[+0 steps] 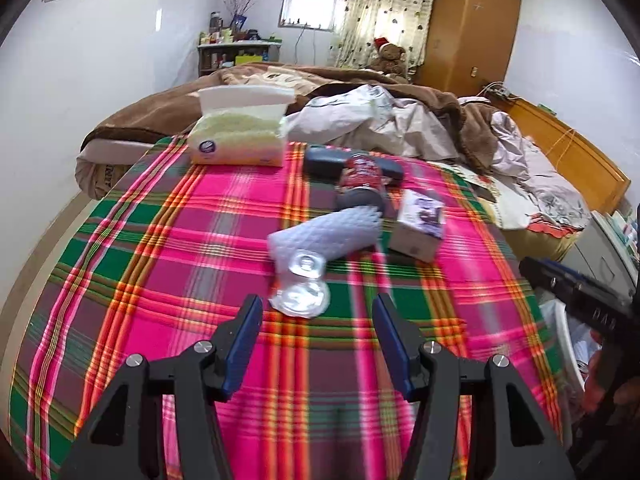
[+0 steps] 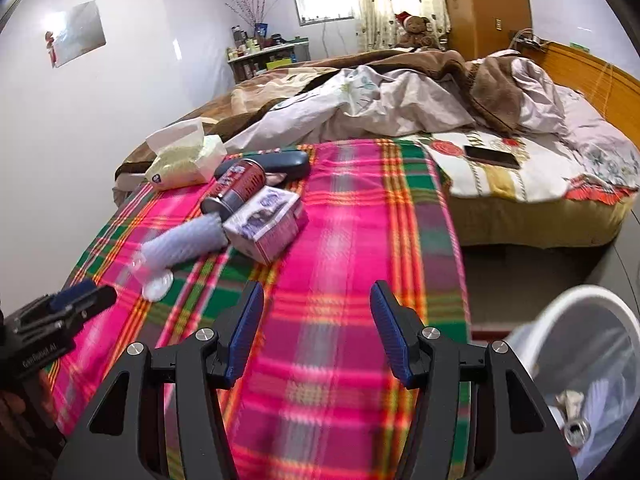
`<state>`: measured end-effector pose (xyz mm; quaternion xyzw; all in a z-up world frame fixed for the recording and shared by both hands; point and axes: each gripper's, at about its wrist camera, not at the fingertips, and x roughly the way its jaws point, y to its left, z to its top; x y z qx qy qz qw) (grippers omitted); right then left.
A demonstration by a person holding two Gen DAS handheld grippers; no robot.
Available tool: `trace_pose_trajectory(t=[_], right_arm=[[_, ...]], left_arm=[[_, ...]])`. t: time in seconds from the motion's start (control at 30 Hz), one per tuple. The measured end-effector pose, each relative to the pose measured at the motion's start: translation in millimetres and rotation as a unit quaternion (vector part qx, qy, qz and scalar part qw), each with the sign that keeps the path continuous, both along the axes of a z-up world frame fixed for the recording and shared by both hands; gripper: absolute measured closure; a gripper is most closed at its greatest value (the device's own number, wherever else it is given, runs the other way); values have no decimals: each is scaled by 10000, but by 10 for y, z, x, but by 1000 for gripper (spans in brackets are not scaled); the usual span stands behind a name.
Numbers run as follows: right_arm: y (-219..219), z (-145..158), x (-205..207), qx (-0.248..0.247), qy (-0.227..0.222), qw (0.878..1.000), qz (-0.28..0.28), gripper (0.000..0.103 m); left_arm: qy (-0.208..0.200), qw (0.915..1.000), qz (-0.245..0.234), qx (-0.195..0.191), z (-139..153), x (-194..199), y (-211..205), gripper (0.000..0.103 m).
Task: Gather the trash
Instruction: 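Grasp the upturned clear plastic cup with the left tool while the right tool grasps the purple grape milk carton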
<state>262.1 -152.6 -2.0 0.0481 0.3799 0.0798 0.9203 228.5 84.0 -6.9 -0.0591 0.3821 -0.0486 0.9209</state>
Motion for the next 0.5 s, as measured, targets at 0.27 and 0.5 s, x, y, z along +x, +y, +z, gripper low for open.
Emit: trace_pose_trajectory(t=[0.27, 0.5], right_arm=[[251, -33, 425, 153, 155, 9997, 88, 46], [426, -96, 769, 223, 331, 9992, 59, 46]], left_arm=[[82, 9999, -54, 44, -142, 222, 82, 44], [139, 9997, -193, -47, -210, 385, 84, 44]])
